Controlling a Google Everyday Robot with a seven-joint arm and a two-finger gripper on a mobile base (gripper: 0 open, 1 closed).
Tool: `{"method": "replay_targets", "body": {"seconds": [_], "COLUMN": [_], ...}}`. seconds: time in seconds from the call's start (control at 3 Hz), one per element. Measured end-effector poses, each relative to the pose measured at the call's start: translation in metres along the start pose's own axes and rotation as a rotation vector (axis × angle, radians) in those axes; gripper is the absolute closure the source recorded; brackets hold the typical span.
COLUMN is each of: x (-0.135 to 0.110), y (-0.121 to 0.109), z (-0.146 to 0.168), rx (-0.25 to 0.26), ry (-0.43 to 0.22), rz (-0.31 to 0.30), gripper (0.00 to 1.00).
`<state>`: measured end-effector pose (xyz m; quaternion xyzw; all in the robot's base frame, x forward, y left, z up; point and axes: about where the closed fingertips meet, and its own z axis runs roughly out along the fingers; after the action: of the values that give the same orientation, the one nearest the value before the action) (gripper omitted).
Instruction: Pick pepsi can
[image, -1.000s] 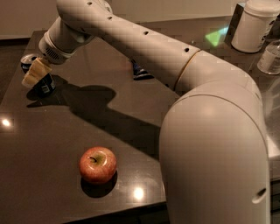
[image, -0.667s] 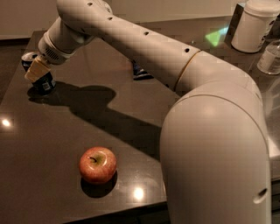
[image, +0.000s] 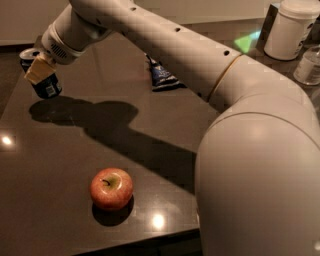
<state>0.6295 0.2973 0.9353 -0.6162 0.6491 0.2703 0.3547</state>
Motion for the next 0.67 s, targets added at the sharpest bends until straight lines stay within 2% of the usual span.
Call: {"method": "replay_targets", "body": {"seconds": [0.33, 0.67], "x": [-0.015, -0.043], "y": [0.002, 0.008], "z": [-0.026, -0.065], "rx": [0.005, -0.016], "ry": [-0.008, -0.026], "rz": [-0.017, -0.043], "gripper": [1.0, 1.0]}}
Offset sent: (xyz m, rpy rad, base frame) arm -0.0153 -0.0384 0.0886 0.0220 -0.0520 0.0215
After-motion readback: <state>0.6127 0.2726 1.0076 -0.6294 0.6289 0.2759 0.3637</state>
